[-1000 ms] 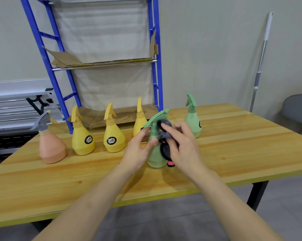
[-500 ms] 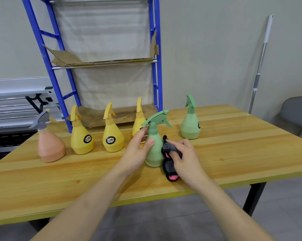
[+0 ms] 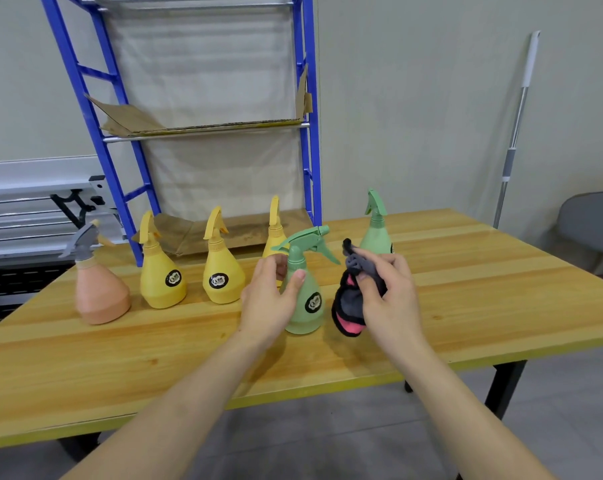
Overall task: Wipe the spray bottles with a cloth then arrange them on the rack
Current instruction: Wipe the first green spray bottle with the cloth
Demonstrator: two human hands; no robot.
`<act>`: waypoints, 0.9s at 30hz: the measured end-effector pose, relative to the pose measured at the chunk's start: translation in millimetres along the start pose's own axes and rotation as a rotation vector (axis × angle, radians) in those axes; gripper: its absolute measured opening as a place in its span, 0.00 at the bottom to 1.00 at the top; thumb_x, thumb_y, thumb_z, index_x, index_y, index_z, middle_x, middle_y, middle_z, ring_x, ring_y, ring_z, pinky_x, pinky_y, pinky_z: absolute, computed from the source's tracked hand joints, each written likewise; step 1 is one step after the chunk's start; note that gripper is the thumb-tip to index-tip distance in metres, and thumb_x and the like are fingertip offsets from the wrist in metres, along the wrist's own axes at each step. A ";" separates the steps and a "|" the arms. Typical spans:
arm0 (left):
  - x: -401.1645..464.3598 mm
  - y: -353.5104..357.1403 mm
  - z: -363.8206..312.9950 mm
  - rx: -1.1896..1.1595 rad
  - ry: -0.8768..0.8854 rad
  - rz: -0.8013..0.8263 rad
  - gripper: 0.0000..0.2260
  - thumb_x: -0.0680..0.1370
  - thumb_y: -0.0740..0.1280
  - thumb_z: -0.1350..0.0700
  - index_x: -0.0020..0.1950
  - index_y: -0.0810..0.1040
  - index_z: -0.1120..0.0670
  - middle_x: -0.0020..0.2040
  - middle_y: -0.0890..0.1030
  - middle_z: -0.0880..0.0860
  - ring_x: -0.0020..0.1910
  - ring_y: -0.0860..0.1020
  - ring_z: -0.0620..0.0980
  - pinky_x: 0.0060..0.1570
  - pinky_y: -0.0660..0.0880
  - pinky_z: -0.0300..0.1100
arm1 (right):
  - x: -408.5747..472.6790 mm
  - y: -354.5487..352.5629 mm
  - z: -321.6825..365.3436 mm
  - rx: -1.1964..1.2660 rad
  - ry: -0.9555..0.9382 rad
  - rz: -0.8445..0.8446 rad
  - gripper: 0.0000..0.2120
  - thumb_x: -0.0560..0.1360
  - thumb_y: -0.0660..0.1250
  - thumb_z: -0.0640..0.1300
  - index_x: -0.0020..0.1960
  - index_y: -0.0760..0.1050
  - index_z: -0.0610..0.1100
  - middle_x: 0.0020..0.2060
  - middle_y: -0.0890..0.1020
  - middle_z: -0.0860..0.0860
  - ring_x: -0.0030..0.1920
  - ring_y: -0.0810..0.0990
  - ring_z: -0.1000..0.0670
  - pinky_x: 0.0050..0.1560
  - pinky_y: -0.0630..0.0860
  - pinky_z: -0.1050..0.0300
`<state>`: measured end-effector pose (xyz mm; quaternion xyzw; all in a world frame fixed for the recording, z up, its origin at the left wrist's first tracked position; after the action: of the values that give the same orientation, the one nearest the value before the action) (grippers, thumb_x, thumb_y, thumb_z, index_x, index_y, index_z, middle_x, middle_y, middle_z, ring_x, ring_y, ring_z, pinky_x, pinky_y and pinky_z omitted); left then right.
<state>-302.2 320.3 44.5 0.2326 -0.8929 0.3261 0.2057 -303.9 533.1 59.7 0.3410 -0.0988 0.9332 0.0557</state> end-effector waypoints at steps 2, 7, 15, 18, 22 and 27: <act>0.0 -3.6 2.1 -0.064 -0.005 0.017 0.13 0.83 0.66 0.48 0.66 0.74 0.49 0.57 0.76 0.45 0.57 0.75 0.43 0.65 0.72 0.55 | 3.3 -5.4 5.1 0.012 -0.002 -0.010 0.21 0.80 0.64 0.32 0.66 0.81 0.51 0.52 0.74 0.53 0.56 0.76 0.58 0.58 0.68 0.73; -1.4 -8.8 1.7 -0.110 -0.008 0.028 0.14 0.83 0.66 0.51 0.67 0.76 0.53 0.60 0.77 0.49 0.58 0.77 0.45 0.63 0.75 0.50 | 11.8 3.0 19.8 -0.091 -0.123 0.072 0.20 0.79 0.65 0.32 0.67 0.80 0.48 0.53 0.73 0.51 0.58 0.75 0.58 0.62 0.67 0.71; -0.3 -10.4 -2.0 -0.070 0.008 0.028 0.14 0.83 0.66 0.51 0.67 0.76 0.53 0.60 0.77 0.49 0.56 0.77 0.45 0.60 0.75 0.47 | -0.8 27.0 16.2 -0.283 -0.235 0.190 0.20 0.79 0.66 0.35 0.70 0.78 0.45 0.51 0.70 0.52 0.50 0.75 0.51 0.55 0.74 0.61; -0.9 -10.6 -2.5 -0.074 0.002 0.027 0.14 0.83 0.66 0.50 0.67 0.76 0.53 0.60 0.77 0.48 0.56 0.77 0.45 0.59 0.75 0.46 | -8.5 17.5 8.8 -0.352 -0.207 0.238 0.20 0.80 0.66 0.35 0.70 0.78 0.46 0.50 0.70 0.52 0.49 0.75 0.50 0.52 0.75 0.58; -2.2 -11.0 -3.4 -0.085 -0.003 0.028 0.10 0.83 0.66 0.51 0.63 0.74 0.47 0.59 0.77 0.48 0.55 0.76 0.42 0.59 0.75 0.45 | -5.1 3.8 4.9 -0.372 -0.104 0.227 0.18 0.80 0.66 0.36 0.68 0.79 0.47 0.49 0.70 0.52 0.48 0.74 0.53 0.55 0.71 0.63; -1.3 -11.2 -2.5 -0.110 -0.017 0.046 0.14 0.83 0.66 0.51 0.67 0.76 0.53 0.61 0.77 0.50 0.56 0.77 0.45 0.62 0.76 0.49 | 9.7 15.7 31.9 -0.296 -0.172 0.161 0.19 0.80 0.66 0.36 0.69 0.79 0.46 0.50 0.70 0.52 0.51 0.73 0.56 0.57 0.69 0.69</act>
<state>-294.4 314.8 51.1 0.2032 -0.9161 0.2794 0.2032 -294.0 511.0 87.6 0.3986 -0.2664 0.8773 0.0219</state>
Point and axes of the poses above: each hand's wrist, its own x-axis towards the middle knuckle, its own y-axis out of the palm, z = x × y, the point moved 5 cm from there along x, towards the middle knuckle
